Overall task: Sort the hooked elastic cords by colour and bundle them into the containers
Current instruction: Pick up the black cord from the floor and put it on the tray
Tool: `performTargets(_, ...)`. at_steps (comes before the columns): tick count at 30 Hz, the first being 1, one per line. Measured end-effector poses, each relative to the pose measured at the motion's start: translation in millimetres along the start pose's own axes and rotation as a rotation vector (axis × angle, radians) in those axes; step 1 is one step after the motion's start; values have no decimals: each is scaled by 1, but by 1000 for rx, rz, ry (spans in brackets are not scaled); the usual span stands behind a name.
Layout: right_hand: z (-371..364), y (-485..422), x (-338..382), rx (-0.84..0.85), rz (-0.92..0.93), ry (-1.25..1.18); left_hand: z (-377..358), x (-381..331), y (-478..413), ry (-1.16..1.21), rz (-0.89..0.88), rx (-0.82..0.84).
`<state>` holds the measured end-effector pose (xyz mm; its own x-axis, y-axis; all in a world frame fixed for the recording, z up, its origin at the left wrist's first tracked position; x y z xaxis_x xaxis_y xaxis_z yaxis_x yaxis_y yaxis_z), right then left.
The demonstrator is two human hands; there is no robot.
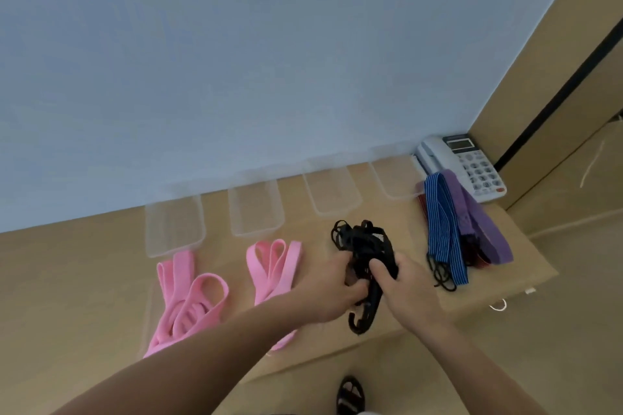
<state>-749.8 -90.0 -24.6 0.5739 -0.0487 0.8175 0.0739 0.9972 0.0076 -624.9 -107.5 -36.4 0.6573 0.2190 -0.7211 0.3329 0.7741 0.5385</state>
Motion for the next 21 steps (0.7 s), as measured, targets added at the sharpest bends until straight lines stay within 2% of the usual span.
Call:
performTargets(5,15,-47,-28,89,67,132,-9,-2,-40,-76,146,-35)
performTargets(10,-20,-68,-62,314,23,281,-4,5,-60,-186,207,-113)
performTargets(13,-22,-74,-69,253,1,284,-5,7,-65,-218,226,-111)
performTargets(17,-12,-69,-58,136,102,261,0,10,-68,-226,234,-140)
performTargets(19,-14,-66,-50,153,201,358,1,13,-68,-237,242,-149)
performTargets(21,-25,-62,-47,243,291,489,2,15,-65,-253,253,-156)
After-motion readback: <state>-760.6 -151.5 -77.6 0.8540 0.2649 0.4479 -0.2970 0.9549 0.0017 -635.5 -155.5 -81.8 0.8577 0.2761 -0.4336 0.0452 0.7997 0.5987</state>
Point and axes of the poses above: each hand's wrist, its own y-axis away from the middle knuckle, its own z-axis out of the back of the hand, x = y × z, the point moved 10 cm from there along -y, towards the middle knuckle, and after that the axes turned 13 degrees about z, right-handed, at the moved point
